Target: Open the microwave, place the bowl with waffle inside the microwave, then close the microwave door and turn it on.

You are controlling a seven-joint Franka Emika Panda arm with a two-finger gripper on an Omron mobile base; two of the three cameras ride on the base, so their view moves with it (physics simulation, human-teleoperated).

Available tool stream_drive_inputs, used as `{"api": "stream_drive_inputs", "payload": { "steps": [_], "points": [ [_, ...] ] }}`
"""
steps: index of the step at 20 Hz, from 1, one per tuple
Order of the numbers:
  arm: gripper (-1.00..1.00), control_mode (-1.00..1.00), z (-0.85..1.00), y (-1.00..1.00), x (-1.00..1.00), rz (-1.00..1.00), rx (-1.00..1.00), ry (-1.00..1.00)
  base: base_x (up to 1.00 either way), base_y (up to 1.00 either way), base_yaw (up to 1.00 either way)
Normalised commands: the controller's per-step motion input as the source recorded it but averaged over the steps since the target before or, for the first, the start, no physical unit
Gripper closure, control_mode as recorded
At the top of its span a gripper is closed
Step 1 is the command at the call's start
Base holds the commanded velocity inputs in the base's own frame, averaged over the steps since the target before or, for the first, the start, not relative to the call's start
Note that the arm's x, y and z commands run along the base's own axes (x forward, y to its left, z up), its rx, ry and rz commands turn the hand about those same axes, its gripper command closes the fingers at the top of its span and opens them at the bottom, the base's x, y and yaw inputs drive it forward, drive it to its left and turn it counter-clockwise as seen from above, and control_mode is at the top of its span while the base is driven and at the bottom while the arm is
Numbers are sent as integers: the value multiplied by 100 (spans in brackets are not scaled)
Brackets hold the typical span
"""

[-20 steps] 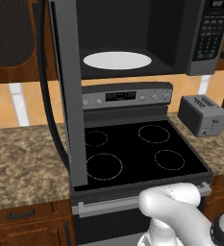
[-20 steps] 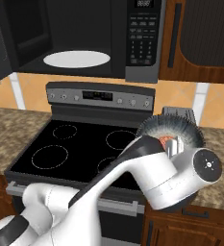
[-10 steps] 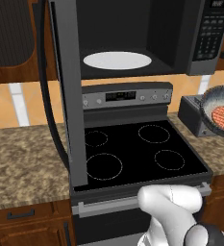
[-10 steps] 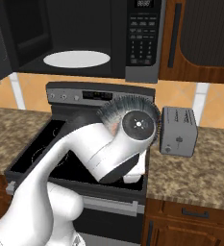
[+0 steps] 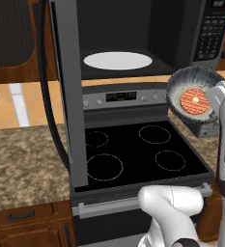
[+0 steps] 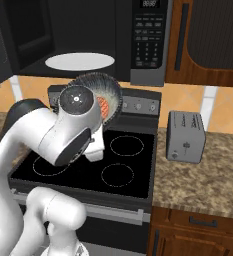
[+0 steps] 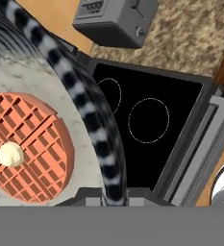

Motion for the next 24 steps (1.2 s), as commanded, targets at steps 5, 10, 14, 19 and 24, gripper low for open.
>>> {"api": "stream_drive_inputs", "payload": {
  "steps": [5,10,14,19,24],
  "points": [
    [100,-100,84,88,43,7,0,-15,0,0,0],
    [100,-100,92,64,36,1,0,-13,0,0,0],
    [100,-100,97,48,31,0,0,-2,0,0,0],
    [100,-100,33,29,66,0,0,4,0,0,0],
    [100,-100,-11,8,87,0,0,4,0,0,0]
  ]
}}
